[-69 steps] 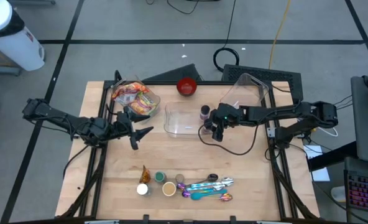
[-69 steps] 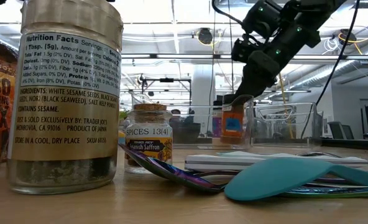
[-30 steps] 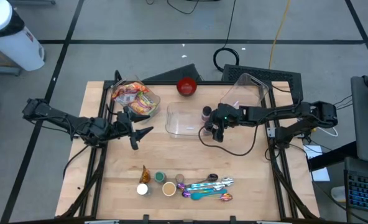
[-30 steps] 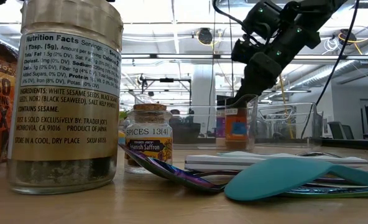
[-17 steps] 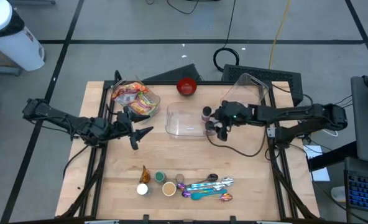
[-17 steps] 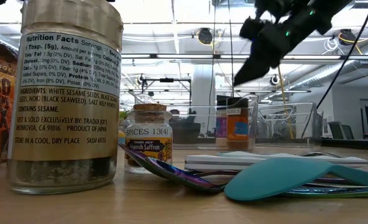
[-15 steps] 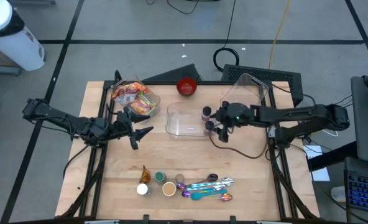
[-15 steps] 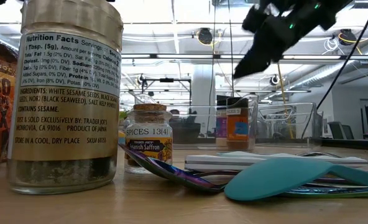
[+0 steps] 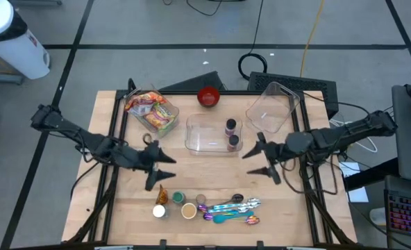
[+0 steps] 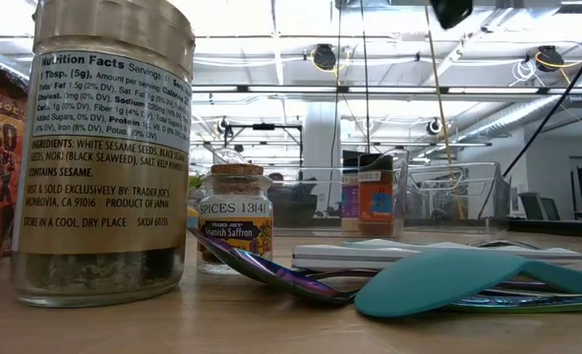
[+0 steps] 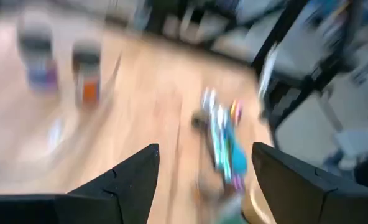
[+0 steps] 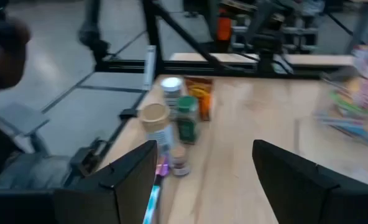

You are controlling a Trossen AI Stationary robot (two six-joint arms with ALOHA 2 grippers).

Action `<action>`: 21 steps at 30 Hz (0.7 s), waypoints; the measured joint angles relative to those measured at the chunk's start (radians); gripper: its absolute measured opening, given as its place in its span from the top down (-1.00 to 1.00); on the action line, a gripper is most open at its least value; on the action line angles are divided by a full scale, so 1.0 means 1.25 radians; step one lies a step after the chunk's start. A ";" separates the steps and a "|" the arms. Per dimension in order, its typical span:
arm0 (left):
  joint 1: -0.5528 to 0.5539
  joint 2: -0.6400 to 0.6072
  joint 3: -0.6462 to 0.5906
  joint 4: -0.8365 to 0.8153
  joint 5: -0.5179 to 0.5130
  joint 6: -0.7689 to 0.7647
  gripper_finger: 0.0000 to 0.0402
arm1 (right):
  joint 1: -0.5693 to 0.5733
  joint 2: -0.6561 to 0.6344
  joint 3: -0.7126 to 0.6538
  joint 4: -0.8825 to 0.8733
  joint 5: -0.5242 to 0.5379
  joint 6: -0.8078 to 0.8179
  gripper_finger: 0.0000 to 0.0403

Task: Pick & Place Food Item
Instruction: Put the orange seasoning pack into the center transparent bin

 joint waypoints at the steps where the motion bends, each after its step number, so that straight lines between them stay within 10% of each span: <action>1: -0.011 0.027 0.050 -0.094 -0.003 -0.060 -0.33 | 0.013 -0.003 0.000 0.001 0.001 -0.006 -0.27; 10: -0.069 0.288 0.371 -0.519 0.096 -0.406 -0.33 | 0.043 0.014 0.000 -0.002 0.085 -0.039 -0.27; 21: -0.065 0.408 0.408 -0.749 0.158 -0.605 -0.33 | 0.042 0.040 0.000 -0.002 0.086 -0.048 -0.27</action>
